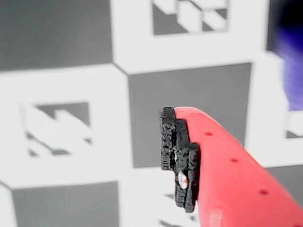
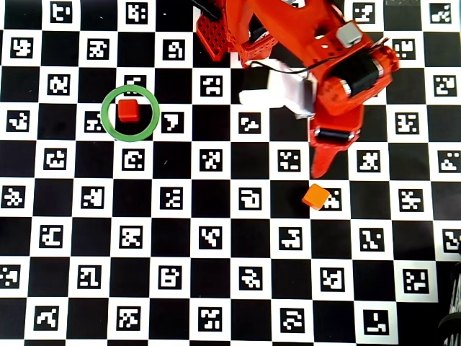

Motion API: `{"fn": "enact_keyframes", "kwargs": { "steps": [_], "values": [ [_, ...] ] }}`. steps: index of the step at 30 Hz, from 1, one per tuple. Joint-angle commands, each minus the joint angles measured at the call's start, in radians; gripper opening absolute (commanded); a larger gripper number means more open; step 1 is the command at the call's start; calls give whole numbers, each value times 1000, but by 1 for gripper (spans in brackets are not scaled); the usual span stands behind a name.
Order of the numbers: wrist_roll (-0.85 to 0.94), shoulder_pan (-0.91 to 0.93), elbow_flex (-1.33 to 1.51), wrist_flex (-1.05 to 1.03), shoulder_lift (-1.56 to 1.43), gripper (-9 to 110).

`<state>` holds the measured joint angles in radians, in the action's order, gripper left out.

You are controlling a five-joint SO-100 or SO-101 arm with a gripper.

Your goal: Grab the red cube then put it in the green circle then put the blue cube on top and finally the orange cube on top

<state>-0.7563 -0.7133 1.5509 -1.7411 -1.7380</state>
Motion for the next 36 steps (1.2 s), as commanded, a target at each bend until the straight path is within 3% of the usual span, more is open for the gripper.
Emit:
{"fn": "enact_keyframes", "kwargs": {
  "steps": [1,9,22,30,36],
  "values": [
    [-61,-156,-52,-67,-14,48],
    [-156,-339,41,18,-123,49],
    [-295,-380,380,268,-331,56],
    [-354,-472,348,287,-195,59],
    [-402,-515,426,443,-77,59]
  ]
}}
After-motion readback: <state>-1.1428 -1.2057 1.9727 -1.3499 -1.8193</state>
